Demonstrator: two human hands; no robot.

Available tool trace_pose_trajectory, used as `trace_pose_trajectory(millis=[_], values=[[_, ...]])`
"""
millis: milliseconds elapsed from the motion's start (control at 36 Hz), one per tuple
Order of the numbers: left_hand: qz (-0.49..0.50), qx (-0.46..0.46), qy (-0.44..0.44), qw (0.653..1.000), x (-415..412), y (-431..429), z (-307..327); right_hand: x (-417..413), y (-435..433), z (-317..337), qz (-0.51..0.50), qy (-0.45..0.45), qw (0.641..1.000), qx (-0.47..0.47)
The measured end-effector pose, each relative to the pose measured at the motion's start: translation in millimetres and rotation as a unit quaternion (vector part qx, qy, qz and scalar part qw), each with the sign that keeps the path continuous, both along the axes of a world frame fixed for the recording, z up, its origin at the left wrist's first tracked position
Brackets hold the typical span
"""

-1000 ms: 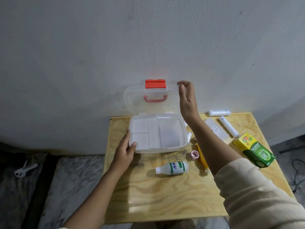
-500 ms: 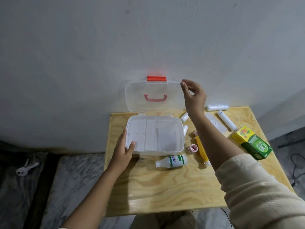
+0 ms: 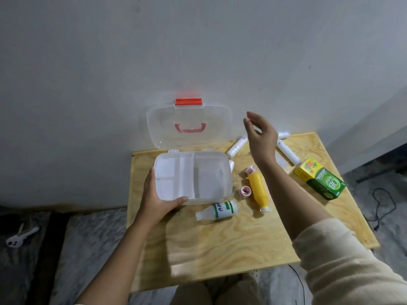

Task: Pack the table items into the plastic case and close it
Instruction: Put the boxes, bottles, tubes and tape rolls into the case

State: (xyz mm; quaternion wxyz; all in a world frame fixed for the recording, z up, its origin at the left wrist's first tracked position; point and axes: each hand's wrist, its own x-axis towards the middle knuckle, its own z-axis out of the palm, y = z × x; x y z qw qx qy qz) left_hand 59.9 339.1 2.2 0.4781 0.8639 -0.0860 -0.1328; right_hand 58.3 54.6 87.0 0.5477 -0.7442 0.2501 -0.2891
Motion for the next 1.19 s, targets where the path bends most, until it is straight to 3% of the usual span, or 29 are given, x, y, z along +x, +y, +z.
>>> trace_pose_trajectory(millis=[194, 333, 417, 667, 806, 889, 1000, 1111, 1194], values=[[0.022, 0.025, 0.011, 0.999, -1, -5, -9, -91, -75, -48, -0.131, 0.13, 0.981, -0.059], [0.048, 0.017, 0.005, 0.999, -4, -8, -14, -134, -126, -76, -0.145, 0.356, 0.917, -0.11], [0.053, 0.009, -0.005, 0.999, -5, -8, -18, -147, -138, -90, -0.131, 0.429, 0.887, -0.107], [0.052, 0.005, -0.004, 0.999, -7, -7, -19, -159, -109, -98, -0.188, 0.392, 0.895, -0.102], [0.047, 0.003, 0.002, 0.999, -5, -7, -13, -153, -93, -80, -0.176, 0.33, 0.927, -0.036], [0.039, 0.015, 0.007, 0.999, -3, -5, -9, -140, -72, -56, -0.132, 0.248, 0.959, -0.034], [0.041, 0.016, 0.024, 0.999, -5, -5, -3, -112, -39, -29, 0.002, 0.181, 0.98, -0.081], [0.051, 0.004, 0.028, 0.998, -6, -5, -4, -82, -8, -12, 0.131, 0.188, 0.954, -0.194], [0.051, -0.004, 0.017, 0.999, -9, -6, -4, -63, 11, -7, 0.192, 0.24, 0.9, -0.309]])
